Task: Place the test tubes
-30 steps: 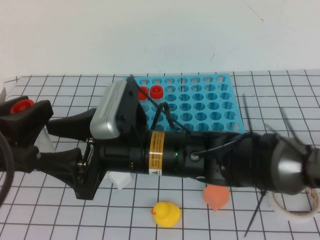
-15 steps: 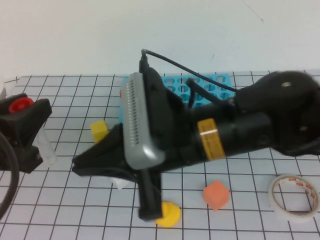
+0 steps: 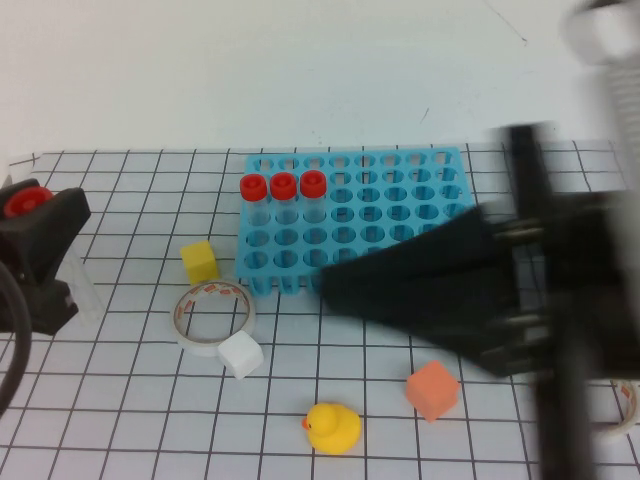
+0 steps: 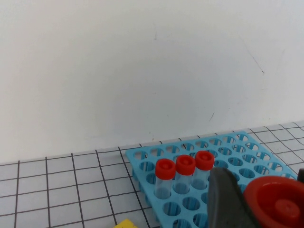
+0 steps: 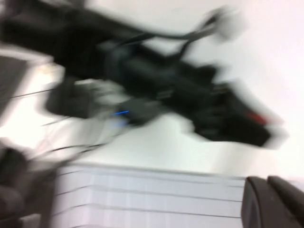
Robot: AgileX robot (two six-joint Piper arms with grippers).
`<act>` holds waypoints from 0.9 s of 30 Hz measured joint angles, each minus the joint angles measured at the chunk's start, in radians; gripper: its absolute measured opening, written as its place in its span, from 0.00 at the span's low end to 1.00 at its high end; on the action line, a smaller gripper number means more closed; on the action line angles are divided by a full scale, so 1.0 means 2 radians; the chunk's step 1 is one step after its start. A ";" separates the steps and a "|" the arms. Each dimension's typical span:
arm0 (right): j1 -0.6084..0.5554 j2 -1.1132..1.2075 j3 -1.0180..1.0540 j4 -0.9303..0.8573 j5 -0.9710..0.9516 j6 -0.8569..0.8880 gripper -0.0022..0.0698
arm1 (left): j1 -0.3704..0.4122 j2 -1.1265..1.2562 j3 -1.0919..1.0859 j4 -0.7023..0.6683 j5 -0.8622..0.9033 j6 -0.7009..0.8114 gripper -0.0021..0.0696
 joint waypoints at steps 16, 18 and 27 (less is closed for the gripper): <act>0.000 -0.361 0.203 0.051 0.524 -0.144 0.04 | 0.000 0.000 0.000 0.000 0.000 0.039 0.38; 0.000 -0.376 0.217 0.101 0.594 -0.220 0.04 | 0.000 0.000 0.000 0.000 0.000 0.041 0.38; 0.000 -0.380 0.225 0.430 0.855 -0.469 0.03 | 0.000 0.000 0.000 0.000 0.000 0.041 0.38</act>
